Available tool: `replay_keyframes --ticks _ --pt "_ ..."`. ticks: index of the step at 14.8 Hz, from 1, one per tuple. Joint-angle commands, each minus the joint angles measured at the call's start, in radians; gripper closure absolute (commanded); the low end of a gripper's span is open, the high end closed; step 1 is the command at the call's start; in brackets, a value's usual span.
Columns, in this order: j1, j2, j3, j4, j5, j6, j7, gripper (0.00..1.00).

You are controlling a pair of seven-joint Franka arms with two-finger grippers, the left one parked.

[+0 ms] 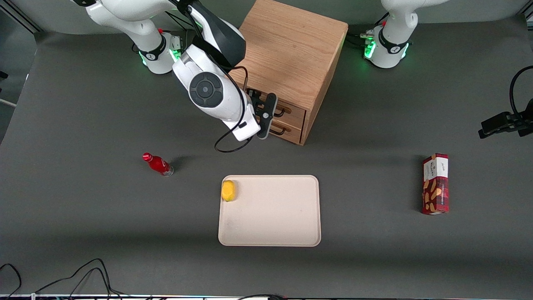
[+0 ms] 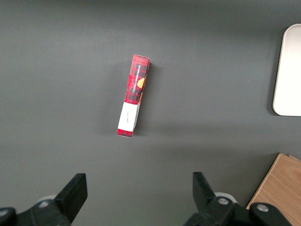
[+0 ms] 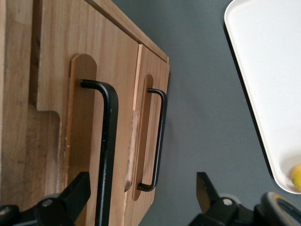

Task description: Open upper drawer

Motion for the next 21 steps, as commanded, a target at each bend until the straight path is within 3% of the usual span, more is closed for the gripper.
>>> replay_keyframes --ticks 1,21 --pt "0.0 -0.01 0.004 -0.013 0.029 -0.002 0.017 0.0" --pt "-0.003 0.047 0.003 -0.004 0.01 0.075 0.005 0.0"
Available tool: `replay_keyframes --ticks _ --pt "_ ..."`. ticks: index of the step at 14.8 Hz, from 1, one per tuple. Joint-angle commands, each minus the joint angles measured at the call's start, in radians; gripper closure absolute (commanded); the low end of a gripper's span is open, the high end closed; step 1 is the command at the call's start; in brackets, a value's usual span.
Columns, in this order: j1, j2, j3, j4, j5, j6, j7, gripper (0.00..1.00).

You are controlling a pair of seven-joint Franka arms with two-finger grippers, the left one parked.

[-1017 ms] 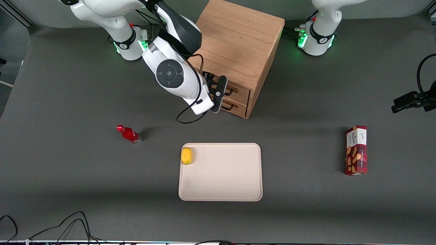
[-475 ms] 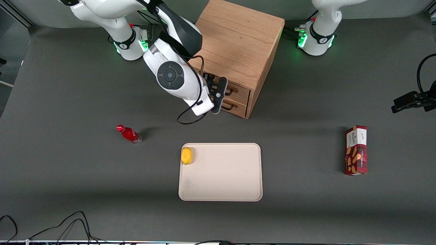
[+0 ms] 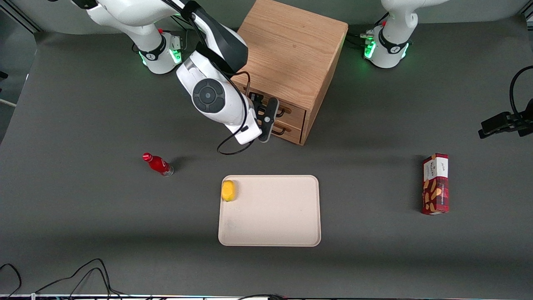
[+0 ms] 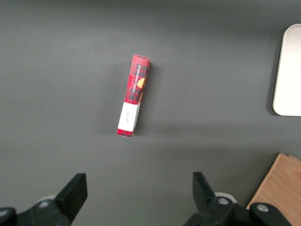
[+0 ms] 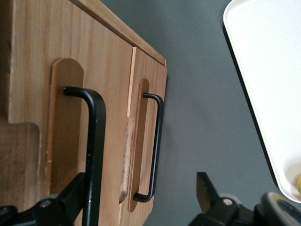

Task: Open upper drawer
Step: 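Pull the upper drawer handle outward with the right gripper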

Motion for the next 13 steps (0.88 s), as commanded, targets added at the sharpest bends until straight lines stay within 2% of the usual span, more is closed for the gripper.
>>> replay_keyframes --ticks 1,13 --pt "-0.004 0.024 0.0 0.011 0.005 0.029 0.003 0.0" --pt "-0.016 0.047 -0.007 0.04 -0.023 0.035 -0.023 0.0"
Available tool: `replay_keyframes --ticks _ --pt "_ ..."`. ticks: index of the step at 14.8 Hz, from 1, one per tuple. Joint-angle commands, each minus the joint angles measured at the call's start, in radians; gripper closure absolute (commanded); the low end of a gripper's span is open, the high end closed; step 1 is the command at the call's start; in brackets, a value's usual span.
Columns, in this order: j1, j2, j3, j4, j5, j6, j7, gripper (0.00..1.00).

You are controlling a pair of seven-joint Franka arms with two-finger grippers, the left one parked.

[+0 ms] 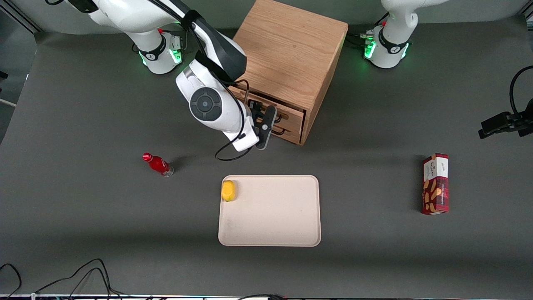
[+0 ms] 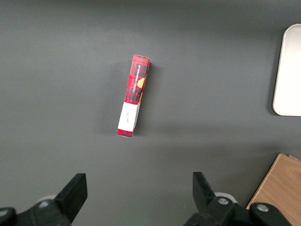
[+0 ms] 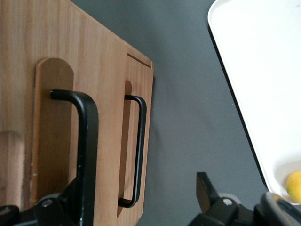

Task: Open upper drawer
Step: 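Pull the upper drawer handle outward with the right gripper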

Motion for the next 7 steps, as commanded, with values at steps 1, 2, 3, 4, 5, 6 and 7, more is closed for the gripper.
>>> replay_keyframes --ticks 1,2,3,4,5,6,7 --pt "-0.001 0.018 -0.003 0.035 -0.015 0.0 -0.017 0.0" --pt "-0.003 0.024 -0.004 0.037 -0.015 0.0 -0.017 0.0" --pt "-0.003 0.029 -0.004 0.051 -0.015 0.0 -0.023 0.0" --pt "-0.003 0.035 -0.004 0.06 -0.015 -0.002 -0.031 0.0" --pt "-0.01 0.037 -0.004 0.062 -0.015 -0.002 -0.034 0.0" --pt "-0.017 0.04 -0.004 0.062 -0.014 -0.002 -0.034 0.0" --pt "-0.018 0.04 -0.004 0.063 -0.015 -0.002 -0.035 0.0"
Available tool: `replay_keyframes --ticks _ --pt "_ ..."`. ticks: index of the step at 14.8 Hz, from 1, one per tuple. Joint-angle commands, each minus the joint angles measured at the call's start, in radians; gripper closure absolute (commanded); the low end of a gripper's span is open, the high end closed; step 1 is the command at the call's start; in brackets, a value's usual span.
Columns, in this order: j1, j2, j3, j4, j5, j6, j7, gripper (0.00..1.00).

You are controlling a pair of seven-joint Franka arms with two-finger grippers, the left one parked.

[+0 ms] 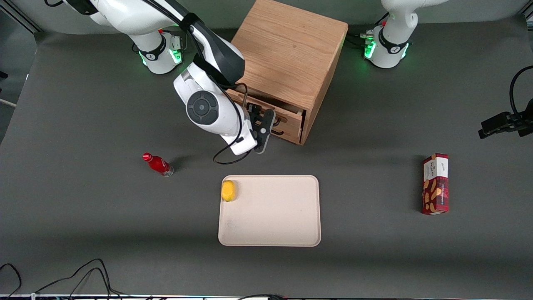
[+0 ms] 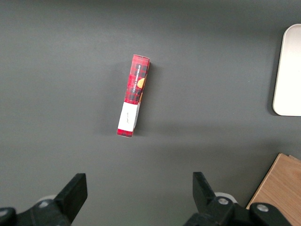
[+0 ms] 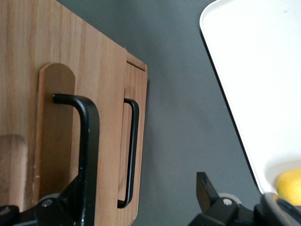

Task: Open upper drawer
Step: 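Pull the upper drawer handle outward with the right gripper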

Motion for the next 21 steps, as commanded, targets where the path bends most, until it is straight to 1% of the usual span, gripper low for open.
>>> replay_keyframes --ticks 1,10,16,21 --pt "-0.015 0.029 0.004 0.04 -0.013 -0.004 -0.041 0.0" --pt "-0.04 0.046 0.002 0.081 -0.018 -0.017 -0.065 0.0" --pt "-0.063 0.074 0.002 0.126 -0.048 -0.051 -0.082 0.0" --pt "-0.076 0.098 0.002 0.172 -0.05 -0.079 -0.094 0.0"
